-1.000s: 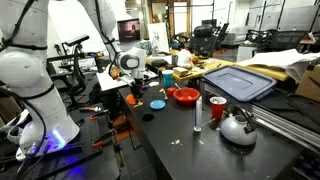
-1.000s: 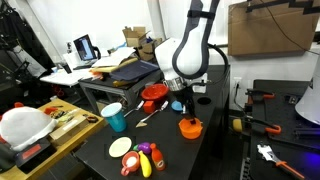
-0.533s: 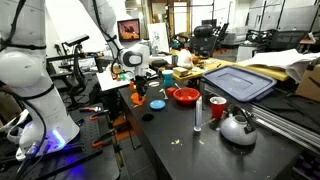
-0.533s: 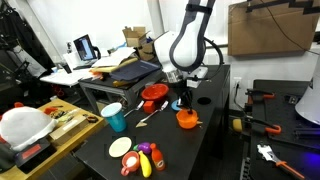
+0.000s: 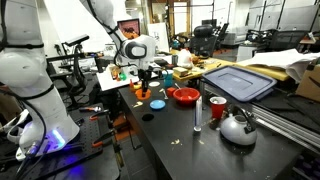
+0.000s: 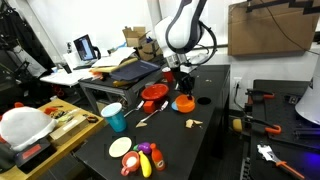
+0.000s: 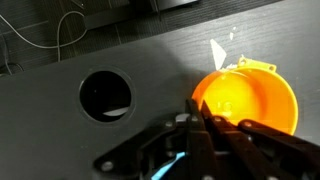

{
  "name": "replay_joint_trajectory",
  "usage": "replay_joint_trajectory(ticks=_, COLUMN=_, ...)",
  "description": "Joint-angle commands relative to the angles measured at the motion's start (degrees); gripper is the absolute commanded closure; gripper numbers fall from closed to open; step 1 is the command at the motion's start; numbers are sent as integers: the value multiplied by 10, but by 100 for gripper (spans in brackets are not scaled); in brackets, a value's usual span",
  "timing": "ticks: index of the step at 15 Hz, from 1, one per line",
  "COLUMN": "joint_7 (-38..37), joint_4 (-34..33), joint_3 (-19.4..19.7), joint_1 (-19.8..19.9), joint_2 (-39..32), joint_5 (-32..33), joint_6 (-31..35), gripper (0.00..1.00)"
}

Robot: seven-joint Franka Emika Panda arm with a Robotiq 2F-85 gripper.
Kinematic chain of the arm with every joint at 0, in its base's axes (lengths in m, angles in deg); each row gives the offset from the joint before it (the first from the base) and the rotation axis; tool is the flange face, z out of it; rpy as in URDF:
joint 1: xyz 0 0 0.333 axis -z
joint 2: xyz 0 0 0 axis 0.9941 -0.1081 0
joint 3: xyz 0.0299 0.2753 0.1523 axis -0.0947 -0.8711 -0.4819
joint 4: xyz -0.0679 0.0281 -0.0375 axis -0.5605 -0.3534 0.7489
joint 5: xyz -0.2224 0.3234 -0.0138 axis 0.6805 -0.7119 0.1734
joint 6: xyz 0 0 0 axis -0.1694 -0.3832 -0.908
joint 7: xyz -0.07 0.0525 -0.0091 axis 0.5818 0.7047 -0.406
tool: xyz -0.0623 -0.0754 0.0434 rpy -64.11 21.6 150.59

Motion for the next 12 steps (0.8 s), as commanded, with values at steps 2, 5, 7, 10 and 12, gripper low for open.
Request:
replay_joint_trajectory(ticks=2, joint_7=-37, joint_4=-15, joint_3=22, joint_1=25, joint_2=31, joint_5=-4, joint_6=-52, gripper=99)
replay_joint_trajectory(ticks=5, joint_7=-56, joint_4=-31, joint_3=39, joint_1=38, joint_2=40, joint_5=9, joint_6=-71, gripper=99)
replay_joint_trajectory(ticks=7, joint_7=-62, joint_4=-44, joint_3=48, joint_1=49, joint_2=44, joint_5=9, joint_6=-90, gripper=99)
replay_joint_trajectory(ticks=10, joint_7=-82, joint_4=-57, joint_3=65, joint_1=65, joint_2=49, joint_5=12, joint_6=-110, gripper=99)
replay_joint_trajectory(ticks=12, joint_7=-95, joint_4=-61, joint_3=75, joint_1=78, joint_2=50, joint_5=7, joint_6=-117, gripper=99)
